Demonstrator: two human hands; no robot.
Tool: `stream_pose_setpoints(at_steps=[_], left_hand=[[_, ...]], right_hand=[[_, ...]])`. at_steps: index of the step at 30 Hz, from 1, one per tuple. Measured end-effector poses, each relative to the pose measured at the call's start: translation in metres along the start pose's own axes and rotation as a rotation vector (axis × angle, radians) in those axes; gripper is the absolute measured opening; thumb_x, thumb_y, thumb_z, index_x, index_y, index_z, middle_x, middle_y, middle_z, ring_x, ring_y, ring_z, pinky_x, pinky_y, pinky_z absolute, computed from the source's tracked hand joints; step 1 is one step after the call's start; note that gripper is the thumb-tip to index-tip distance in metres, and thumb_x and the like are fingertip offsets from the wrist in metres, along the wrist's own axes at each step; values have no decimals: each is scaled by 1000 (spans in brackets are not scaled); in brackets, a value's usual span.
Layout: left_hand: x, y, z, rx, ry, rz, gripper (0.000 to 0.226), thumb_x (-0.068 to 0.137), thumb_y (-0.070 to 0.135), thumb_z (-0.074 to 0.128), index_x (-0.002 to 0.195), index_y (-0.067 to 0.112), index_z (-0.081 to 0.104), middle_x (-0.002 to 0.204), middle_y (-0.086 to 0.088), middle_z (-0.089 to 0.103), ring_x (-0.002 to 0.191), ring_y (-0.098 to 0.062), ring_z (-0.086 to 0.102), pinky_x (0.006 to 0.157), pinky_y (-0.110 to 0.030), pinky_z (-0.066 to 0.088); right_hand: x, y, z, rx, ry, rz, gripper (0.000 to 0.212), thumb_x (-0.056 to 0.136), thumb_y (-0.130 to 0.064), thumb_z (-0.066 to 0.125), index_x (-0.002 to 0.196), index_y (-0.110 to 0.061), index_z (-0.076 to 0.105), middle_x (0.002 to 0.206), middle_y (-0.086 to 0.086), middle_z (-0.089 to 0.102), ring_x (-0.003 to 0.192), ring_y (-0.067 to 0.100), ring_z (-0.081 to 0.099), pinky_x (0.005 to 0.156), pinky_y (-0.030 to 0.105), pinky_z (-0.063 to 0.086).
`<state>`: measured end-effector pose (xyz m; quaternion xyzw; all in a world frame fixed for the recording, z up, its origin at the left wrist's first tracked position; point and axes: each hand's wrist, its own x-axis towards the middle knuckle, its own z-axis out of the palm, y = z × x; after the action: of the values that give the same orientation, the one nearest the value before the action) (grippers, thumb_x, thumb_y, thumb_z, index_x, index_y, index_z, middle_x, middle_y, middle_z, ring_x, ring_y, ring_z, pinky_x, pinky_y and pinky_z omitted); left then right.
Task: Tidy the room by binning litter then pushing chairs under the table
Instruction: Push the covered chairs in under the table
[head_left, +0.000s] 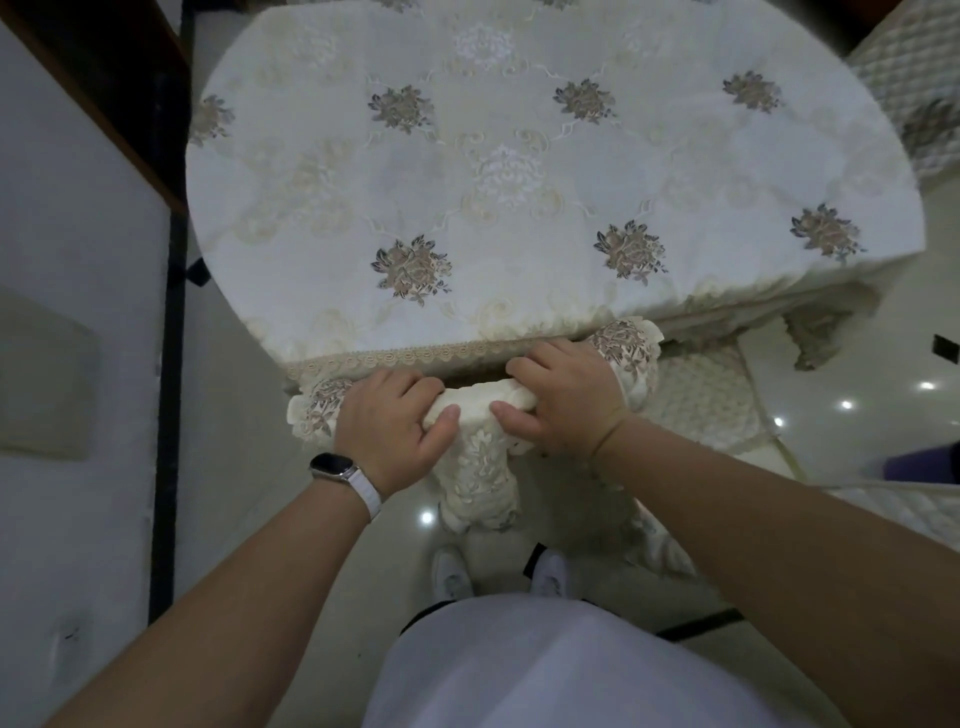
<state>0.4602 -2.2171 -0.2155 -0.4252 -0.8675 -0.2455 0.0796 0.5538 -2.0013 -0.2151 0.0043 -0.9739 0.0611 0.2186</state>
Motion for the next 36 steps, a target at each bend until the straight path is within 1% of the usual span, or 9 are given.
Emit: stream_pose_setpoints(at_steps=[3,7,12,18,21,25,31,33,36], left_hand=[[2,-3,-1,23,-17,-5,36,88,42,49,87,14,72,81,-2,65,73,-25,55,65,-33,39],[-8,-4,-1,13,-14,-91,35,89,42,49,90,16,72,87,-2,66,81,-25,56,75,-36,41],[-16,-5,2,15,-6,-184,36,88,43,47,87,17,73,86,0,66,81,-25,57,76,-37,40],[-8,-13,6,4,75,-136,34,84,41,50,77,15,69,75,-3,63,71,-28,56,70,-36,39],[-5,-22,6,7,91,-124,33,83,42,51,76,15,69,74,-4,63,70,-29,56,70,-36,40],[2,-30,6,0,110,-109,34,83,42,51,77,15,71,73,-3,62,71,-28,56,70,-36,39],[11,-35,6,-35,139,-70,31,82,41,54,76,16,71,72,-3,62,68,-27,55,66,-34,39],[11,-35,7,-29,140,-70,32,82,42,54,76,15,71,72,-3,62,67,-27,54,65,-34,39],[11,-36,7,-35,123,-76,32,83,42,53,77,16,71,73,-3,63,69,-27,55,65,-34,39]], right_hand=[[1,-1,1,-45,36,47,56,81,-64,50,89,-13,71,82,6,65,78,28,60,73,37,45],[-12,-2,3,-61,82,99,55,84,-64,49,86,-13,71,85,6,65,79,29,59,77,40,44],[-20,-4,4,-47,97,158,62,87,-68,42,84,-13,70,83,6,63,78,29,57,86,43,41],[-13,-2,9,-56,67,173,68,87,-73,34,80,-13,67,81,5,61,79,28,58,84,42,39],[-6,-4,11,-53,59,163,67,86,-73,36,79,-13,66,82,6,62,80,29,58,82,43,41],[2,-5,14,-46,95,154,73,90,-75,28,80,-13,67,80,6,60,77,28,58,81,42,41],[8,0,16,-57,77,165,74,90,-75,27,83,-14,68,81,6,60,78,29,57,81,44,42],[7,1,15,-64,47,170,73,89,-75,30,84,-14,69,82,5,60,79,28,57,82,44,42],[8,-1,12,-73,-19,170,65,84,-71,40,87,-14,69,84,6,60,82,30,57,84,45,42]])
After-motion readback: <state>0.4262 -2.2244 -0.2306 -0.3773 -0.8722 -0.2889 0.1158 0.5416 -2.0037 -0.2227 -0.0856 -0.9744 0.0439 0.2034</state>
